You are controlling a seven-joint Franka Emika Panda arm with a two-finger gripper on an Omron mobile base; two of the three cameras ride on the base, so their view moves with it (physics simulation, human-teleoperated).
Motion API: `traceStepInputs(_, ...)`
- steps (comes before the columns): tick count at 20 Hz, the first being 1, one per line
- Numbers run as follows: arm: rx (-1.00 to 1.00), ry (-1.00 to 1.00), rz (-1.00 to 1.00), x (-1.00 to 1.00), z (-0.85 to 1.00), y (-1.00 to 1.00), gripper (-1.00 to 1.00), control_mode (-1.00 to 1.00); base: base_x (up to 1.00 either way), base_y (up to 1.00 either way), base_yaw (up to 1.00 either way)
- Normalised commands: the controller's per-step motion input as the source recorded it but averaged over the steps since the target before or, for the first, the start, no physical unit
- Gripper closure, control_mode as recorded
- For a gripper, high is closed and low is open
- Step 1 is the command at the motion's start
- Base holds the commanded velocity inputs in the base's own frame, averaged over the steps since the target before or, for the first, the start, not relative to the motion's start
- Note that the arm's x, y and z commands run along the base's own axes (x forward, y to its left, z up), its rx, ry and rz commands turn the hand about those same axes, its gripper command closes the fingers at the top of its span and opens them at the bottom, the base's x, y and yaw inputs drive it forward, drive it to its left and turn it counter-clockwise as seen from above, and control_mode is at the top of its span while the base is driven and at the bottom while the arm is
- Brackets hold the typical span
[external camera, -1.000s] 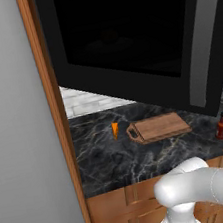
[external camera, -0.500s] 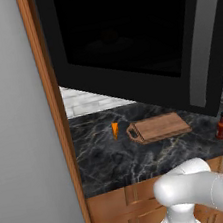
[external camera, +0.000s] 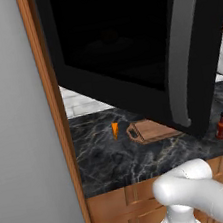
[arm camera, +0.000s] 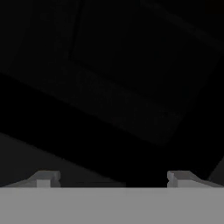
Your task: Retrieve the reheated potato from the microwave, then place the potato, cheese, and condiment on the cutting board.
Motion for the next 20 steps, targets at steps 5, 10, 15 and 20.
traceStepInputs(5, 0.02, -0.09, 0.0, -0.84, 0.02, 0.61, -1.0, -1.0, 0.0, 0.0, 0.0)
traceStepInputs(10, 0.04, -0.09, -0.09, -0.5, 0.0, 0.7, -1.0, -1.0, 0.0, 0.0, 0.0)
traceStepInputs(15, 0.05, -0.07, -0.15, -0.02, 0.0, 0.59, -1.0, -1.0, 0.0, 0.0, 0.0)
traceStepInputs(20, 0.01, -0.04, -0.18, 0.0, 0.01, -0.27, -1.0, -1.0, 0.0, 0.0, 0.0)
